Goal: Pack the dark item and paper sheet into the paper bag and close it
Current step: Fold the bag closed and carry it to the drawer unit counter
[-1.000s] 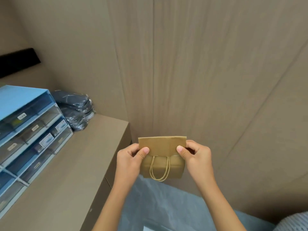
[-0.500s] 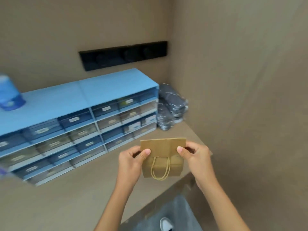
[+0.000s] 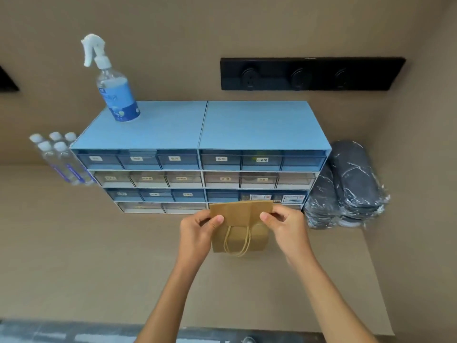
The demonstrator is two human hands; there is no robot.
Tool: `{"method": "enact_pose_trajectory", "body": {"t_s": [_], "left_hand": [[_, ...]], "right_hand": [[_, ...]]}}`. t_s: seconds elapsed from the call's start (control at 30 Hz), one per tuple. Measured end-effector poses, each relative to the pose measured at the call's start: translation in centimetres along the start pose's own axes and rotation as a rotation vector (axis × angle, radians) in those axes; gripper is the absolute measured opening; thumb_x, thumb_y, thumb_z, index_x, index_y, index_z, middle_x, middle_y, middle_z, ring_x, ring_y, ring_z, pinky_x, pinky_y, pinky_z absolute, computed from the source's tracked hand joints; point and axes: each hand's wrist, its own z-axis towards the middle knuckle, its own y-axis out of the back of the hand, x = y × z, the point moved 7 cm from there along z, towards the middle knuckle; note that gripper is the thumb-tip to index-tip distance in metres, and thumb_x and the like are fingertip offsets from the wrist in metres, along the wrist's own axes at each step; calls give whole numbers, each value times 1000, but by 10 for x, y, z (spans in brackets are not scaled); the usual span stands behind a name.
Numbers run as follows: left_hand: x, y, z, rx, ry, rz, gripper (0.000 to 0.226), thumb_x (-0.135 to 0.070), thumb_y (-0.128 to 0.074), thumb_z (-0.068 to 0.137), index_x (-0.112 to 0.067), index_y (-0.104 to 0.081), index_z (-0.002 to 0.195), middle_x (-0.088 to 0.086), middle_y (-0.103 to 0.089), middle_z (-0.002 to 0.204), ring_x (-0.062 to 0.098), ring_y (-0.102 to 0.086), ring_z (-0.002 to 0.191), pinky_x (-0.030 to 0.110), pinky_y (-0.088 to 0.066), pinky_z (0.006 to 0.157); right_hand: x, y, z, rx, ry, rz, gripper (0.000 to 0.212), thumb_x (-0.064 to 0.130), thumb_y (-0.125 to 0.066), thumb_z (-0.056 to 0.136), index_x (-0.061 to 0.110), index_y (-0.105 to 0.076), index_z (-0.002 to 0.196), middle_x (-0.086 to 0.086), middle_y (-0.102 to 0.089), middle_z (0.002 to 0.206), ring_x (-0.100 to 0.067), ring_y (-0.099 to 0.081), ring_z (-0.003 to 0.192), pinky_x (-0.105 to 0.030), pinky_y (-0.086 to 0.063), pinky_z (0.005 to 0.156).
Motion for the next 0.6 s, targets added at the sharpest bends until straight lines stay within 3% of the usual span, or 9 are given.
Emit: {"method": "enact_pose_trajectory", "body": {"t_s": [0.13,0.27,0.4,0.47,0.53,0.6], "left_hand": [[32,-11,6,11,55,30,25,-2,-68,85,-26,-76,83,-17,-78,75,-3,-69,69,10,-52,63],[62,-19,15,37,106,70,30,0,-64,87,-27,-75,79,-19,-77,74,-4,-68,70,11,-53,66],[88,-31,21,71,167,116,22,-1,-63,88,-17,-77,85,-6,-79,79,4,-69,73,18,-55,68],[102,-36,20,104,193,163,18,0,-63,88,-6,-75,76,-1,-74,72,9,-62,67,25,-51,65],[109,-36,19,102,189,203,34,4,-62,88,-16,-66,60,-16,-64,56,-4,-53,56,13,-42,57],[111,-35,20,94,197,215,45,7,-61,87,-26,-58,56,-24,-60,49,-7,-51,49,5,-37,52]], "right_hand": [[-31,1,11,14,-27,-49,33,0,-69,83,30,-76,72,14,-77,75,2,-67,68,-11,-51,65],[-64,1,14,3,-80,-86,12,5,-70,83,8,-71,72,-10,-71,69,-12,-57,64,-30,-47,63],[-95,4,14,-40,-141,-103,20,3,-70,83,5,-65,64,-1,-58,61,-10,-47,59,-28,-40,58],[-111,5,11,-51,-180,-132,22,3,-70,83,3,-62,62,-3,-54,59,-13,-44,58,-29,-37,56],[-120,3,9,-47,-195,-163,23,5,-69,84,5,-61,62,-1,-54,58,-13,-44,58,-29,-36,55],[-121,2,11,-52,-191,-177,32,5,-69,84,17,-59,57,12,-53,52,-5,-42,53,-19,-35,51]]}}
